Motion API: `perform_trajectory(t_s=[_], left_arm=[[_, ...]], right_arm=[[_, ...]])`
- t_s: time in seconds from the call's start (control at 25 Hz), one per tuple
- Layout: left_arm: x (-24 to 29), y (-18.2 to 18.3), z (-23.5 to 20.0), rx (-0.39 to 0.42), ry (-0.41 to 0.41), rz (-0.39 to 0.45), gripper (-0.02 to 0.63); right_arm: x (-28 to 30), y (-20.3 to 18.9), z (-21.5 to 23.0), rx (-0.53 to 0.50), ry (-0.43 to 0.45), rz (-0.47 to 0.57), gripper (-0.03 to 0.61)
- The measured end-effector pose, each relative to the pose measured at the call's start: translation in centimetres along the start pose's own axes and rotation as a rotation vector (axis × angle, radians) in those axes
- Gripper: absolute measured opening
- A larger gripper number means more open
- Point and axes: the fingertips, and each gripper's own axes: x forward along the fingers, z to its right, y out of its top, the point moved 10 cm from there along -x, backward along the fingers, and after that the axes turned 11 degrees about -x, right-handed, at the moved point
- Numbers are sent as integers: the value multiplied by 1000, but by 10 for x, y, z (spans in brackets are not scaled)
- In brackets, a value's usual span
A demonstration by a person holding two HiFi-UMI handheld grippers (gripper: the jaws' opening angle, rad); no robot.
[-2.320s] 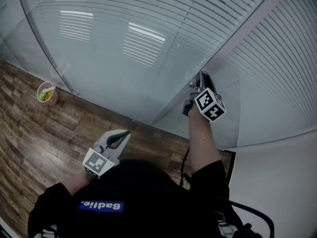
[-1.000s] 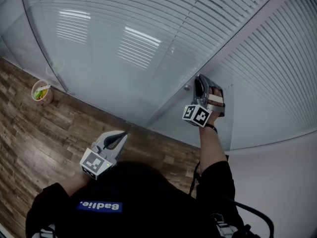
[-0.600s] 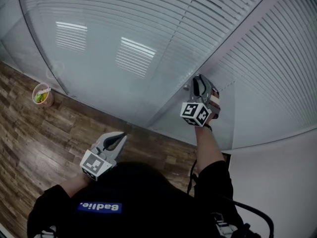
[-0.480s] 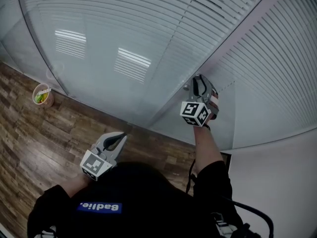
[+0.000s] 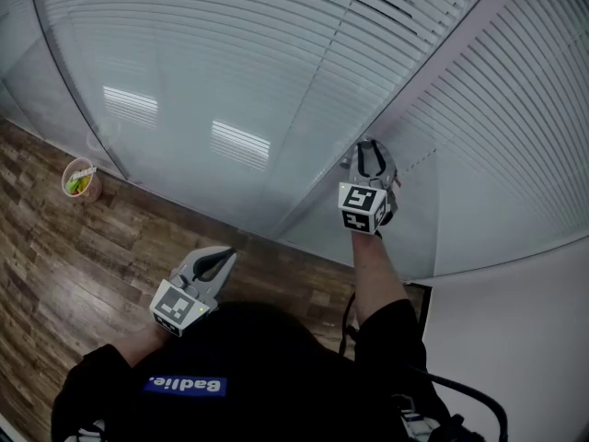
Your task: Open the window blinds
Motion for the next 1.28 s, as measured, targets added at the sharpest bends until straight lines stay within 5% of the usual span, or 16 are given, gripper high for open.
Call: perform_trajectory(t_s=[0.64,1.04,1.28], left_arm=[[-5,4,0,-7,12,15,0],[-3,-2,-1,-20,10,9,0],[-2,-3,-2,-19,5,8,0]], right_arm=[[3,-6,20,704,57,-10,127],[6,-19,26,1010,89,-14,126],[8,-22,25,1084,94,-17,126]])
